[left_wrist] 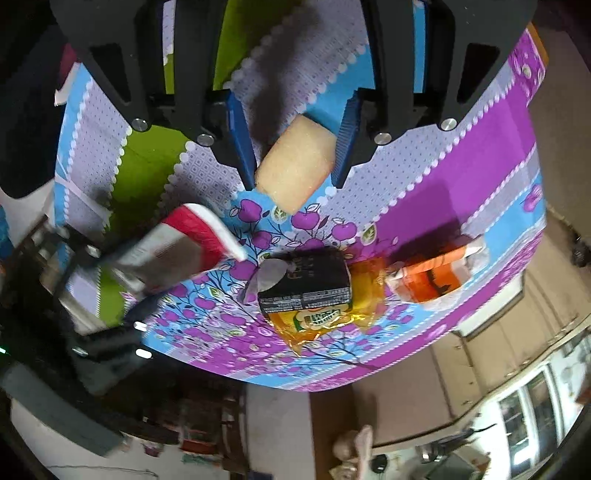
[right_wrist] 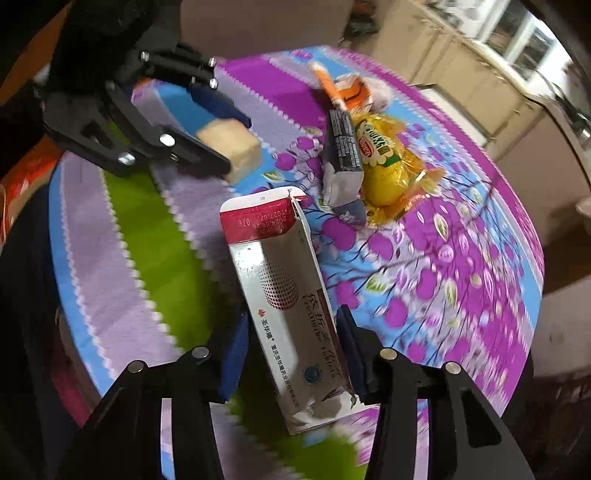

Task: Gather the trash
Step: 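Carry the tan square and medicine box over the white bucket with both tools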

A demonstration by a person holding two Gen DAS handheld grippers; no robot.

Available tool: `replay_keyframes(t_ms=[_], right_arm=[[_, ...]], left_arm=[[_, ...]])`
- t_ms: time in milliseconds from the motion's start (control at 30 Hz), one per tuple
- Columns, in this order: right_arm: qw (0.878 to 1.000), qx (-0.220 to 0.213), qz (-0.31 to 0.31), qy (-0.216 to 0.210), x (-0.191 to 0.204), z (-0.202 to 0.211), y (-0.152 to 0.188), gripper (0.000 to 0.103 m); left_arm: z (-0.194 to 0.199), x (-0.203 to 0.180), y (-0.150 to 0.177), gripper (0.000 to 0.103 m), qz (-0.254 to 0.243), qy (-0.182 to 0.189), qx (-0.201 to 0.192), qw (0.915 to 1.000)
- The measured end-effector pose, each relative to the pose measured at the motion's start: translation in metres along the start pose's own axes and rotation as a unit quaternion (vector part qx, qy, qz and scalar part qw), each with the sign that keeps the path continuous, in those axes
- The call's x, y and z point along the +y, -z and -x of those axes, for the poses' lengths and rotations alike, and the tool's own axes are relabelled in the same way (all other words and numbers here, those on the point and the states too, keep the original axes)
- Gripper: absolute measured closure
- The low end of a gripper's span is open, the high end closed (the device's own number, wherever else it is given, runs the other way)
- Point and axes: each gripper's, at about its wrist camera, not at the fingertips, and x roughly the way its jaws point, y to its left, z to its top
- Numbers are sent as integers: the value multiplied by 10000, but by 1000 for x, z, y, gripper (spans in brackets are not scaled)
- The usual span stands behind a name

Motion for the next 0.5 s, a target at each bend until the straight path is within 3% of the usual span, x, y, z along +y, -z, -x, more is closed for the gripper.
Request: replay_keyframes(t_ms=[100, 200, 333, 500], right_arm=[[9959, -533, -707, 159, 8, 19, 15, 56], [9811, -1108, -1528, 430, 22, 39, 33, 56], [9427, -1878, -2560, 1027, 25, 76, 56, 55], [8917, -2516, -3347, 1720, 36, 127, 89, 55]], left_arm=[[7, -6, 6, 65, 262, -107, -109, 9995], [20, -13, 11, 66, 678, -253, -355, 9967], [44, -29, 7, 66, 1126, -789, -823, 9871], [71, -68, -25, 66, 1358, -883, -1422, 9765]])
